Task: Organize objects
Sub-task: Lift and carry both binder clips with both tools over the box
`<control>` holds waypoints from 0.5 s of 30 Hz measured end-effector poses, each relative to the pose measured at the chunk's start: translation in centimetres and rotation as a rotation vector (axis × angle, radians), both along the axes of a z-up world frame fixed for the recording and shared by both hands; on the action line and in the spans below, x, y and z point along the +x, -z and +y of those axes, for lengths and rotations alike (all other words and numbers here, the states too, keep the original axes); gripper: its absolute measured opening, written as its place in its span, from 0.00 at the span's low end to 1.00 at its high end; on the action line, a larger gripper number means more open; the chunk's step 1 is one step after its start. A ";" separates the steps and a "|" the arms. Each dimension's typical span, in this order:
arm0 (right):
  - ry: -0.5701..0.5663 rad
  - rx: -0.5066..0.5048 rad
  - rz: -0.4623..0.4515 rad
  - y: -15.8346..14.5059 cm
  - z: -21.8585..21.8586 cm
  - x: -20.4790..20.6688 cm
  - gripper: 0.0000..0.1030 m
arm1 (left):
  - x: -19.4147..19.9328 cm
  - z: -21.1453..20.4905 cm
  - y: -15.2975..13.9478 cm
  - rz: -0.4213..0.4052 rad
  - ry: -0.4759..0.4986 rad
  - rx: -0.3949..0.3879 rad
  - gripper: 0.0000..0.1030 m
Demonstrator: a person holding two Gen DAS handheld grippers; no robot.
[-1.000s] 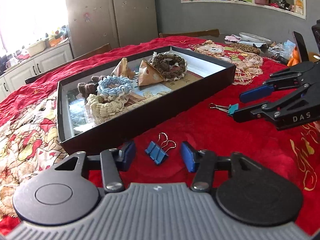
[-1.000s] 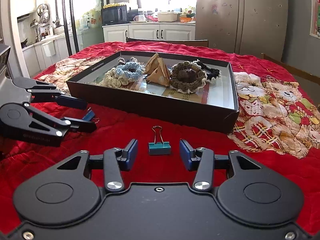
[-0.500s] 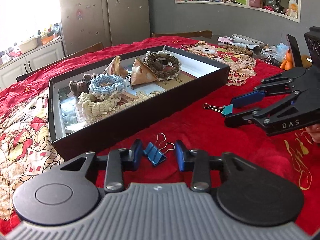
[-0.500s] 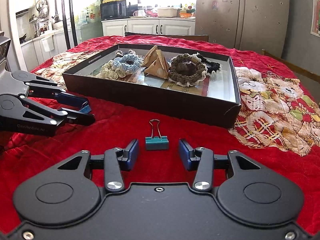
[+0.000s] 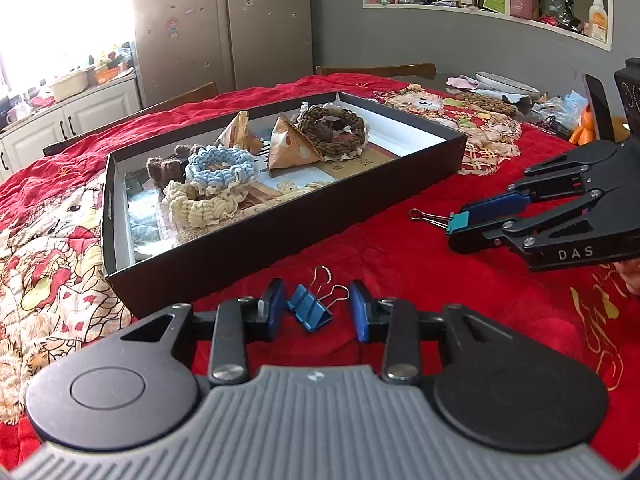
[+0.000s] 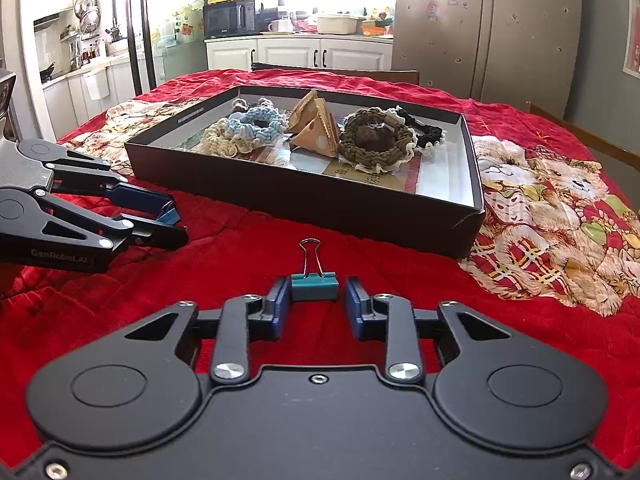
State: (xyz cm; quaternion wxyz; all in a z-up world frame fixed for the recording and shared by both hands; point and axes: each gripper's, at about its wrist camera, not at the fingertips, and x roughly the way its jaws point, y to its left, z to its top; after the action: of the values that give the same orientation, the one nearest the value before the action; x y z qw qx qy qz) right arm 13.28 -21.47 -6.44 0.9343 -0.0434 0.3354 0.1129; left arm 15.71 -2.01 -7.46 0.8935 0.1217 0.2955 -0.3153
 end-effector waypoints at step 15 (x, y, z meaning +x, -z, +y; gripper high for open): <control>-0.011 0.005 -0.009 -0.3 0.1 -0.3 0.22 | -0.8 -0.1 -0.6 -0.009 -0.034 -0.015 0.37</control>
State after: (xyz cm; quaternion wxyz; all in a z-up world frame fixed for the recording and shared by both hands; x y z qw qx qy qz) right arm 12.97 -21.37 -6.15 0.9353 -0.0435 0.3306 0.1186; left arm 14.91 -2.14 -6.82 0.9009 0.1113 0.2913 -0.3019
